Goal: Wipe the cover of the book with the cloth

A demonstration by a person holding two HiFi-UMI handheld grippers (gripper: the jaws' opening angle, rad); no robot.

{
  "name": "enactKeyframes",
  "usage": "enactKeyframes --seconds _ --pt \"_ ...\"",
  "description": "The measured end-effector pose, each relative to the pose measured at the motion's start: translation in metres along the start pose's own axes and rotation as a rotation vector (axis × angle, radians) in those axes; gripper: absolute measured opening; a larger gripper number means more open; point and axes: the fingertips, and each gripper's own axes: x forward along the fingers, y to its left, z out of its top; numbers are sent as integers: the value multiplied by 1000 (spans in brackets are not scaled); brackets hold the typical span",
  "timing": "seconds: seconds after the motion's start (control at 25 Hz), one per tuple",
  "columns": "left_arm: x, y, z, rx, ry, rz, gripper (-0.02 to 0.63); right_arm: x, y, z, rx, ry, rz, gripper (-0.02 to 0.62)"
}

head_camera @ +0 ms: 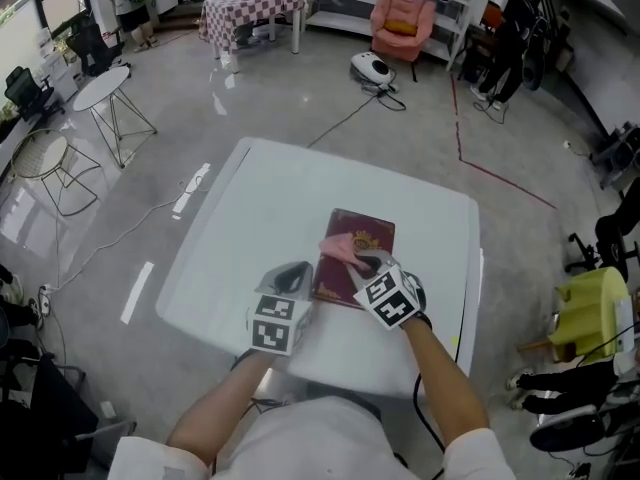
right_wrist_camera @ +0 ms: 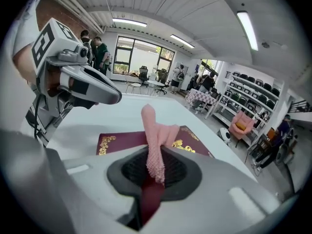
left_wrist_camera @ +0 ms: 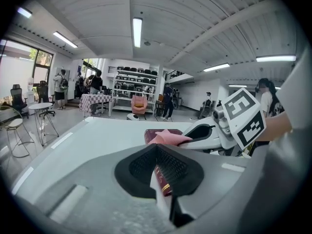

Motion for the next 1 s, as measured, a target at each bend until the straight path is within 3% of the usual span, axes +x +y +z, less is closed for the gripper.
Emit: enactKeyframes --seconds 0.4,0.76,0.88,1.0 --pt "-12 -2 -12 7 10 -8 7 -28 47 -12 -25 0 49 38" --pt "-17 2 -15 -12 9 -3 6 -47 83 -12 -86 15 145 38" --pt "-17 3 -10 -20 3 -5 6 -51 80 -6 -115 13 171 38" --pt "-12 9 -11 -22 2 3 6 -51 52 8 -143 6 139 38"
